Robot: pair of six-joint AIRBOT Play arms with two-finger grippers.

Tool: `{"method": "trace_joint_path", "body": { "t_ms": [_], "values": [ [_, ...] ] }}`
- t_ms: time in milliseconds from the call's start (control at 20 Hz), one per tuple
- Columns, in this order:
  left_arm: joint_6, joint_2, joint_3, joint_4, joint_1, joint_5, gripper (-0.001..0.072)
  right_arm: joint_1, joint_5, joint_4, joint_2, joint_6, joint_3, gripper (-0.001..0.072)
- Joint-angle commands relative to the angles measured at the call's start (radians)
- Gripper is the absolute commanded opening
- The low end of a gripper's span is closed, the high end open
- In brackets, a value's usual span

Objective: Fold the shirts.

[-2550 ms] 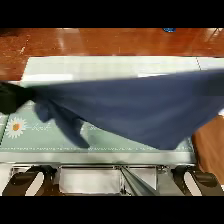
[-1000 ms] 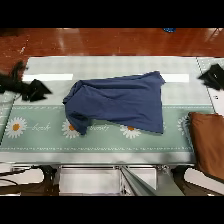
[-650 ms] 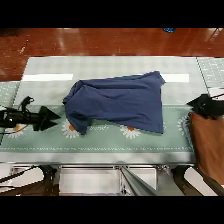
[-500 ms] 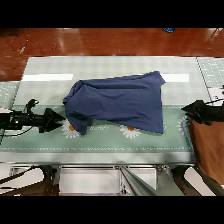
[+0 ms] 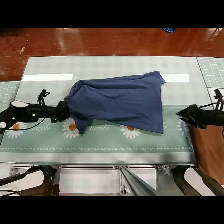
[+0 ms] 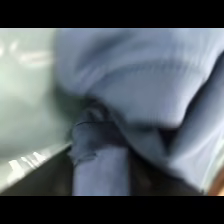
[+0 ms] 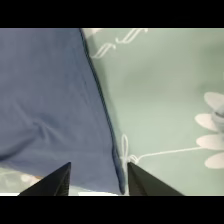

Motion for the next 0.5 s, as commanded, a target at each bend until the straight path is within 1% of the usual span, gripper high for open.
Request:
{"method": "trace_joint_path", "body": {
  "t_ms": [0,50,100,150,450],
  "values": [
    [-0.019,-0.026,0.031,-0.016,-0.037,0.012,0.0111,0.072,0.004,-0.096,-0.046,0.056,-0.002,0.0406],
    [-0.015,-0.026,0.034,-0.016,-0.037,0.010,0.0058,0.084,0.005,-0.101,-0.071,0.062,-0.002,0.0406],
    [-0.013,-0.026,0.038,-0.015,-0.037,0.005,0.0049,0.089,0.005,-0.099,-0.091,0.067,-0.002,0.0406],
    [0.001,-0.026,0.044,-0.016,-0.037,-0.003,0.0018,0.088,0.010,-0.082,-0.111,0.067,-0.002,0.0406],
    [0.011,-0.026,0.069,-0.015,-0.036,-0.020,0.0019,0.111,0.008,-0.026,-0.224,0.065,-0.002,0.0406]
  ]
}}
